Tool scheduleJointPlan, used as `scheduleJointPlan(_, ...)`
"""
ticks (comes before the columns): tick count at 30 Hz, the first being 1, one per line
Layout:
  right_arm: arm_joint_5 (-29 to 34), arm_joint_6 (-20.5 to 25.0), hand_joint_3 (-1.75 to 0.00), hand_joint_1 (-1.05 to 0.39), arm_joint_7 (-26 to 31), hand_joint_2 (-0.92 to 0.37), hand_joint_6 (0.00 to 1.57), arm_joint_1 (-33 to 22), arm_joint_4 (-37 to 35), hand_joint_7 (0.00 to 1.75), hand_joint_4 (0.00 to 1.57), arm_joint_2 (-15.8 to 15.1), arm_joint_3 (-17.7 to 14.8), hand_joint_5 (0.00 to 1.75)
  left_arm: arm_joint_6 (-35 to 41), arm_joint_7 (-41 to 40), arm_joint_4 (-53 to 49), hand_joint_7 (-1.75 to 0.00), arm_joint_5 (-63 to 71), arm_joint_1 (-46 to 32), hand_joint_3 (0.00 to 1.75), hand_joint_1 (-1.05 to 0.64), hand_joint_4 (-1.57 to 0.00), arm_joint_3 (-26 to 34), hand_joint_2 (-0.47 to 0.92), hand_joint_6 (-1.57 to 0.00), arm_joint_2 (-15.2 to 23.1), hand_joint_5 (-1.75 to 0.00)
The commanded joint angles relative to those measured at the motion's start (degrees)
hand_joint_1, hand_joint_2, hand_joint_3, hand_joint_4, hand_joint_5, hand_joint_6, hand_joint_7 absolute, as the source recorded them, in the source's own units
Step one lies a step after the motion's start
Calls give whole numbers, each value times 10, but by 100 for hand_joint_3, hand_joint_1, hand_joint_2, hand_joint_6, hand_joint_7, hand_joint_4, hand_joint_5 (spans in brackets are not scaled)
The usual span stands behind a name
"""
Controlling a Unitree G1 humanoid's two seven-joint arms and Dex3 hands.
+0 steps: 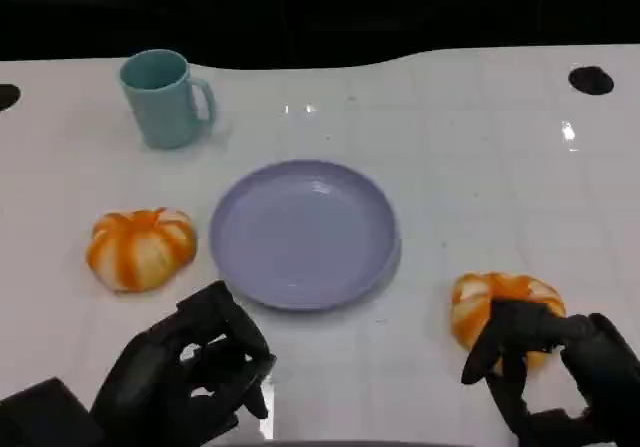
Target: Grasp the bread from the table and place it into the plate.
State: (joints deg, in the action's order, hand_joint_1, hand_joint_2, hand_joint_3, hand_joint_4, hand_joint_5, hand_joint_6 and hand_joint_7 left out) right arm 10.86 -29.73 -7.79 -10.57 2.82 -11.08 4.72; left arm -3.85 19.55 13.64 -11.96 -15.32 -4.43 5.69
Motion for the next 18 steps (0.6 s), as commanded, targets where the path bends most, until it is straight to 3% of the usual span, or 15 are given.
scheduleJointPlan(1, -7, -2, -148, -13, 2, -25, 81, 2, -1, 139, 91, -4, -3, 175, 1, 1, 4, -171, -2, 0, 41, -49, -70, 5, 92, -47, 8, -175)
scheduleJointPlan(18, -5, 2, -148, -13, 1, -26, 81, 2, 0, 139, 90, -4, -2, 175, -2, 0, 1, -171, 1, 2, 43, -48, -70, 4, 92, -47, 6, -175)
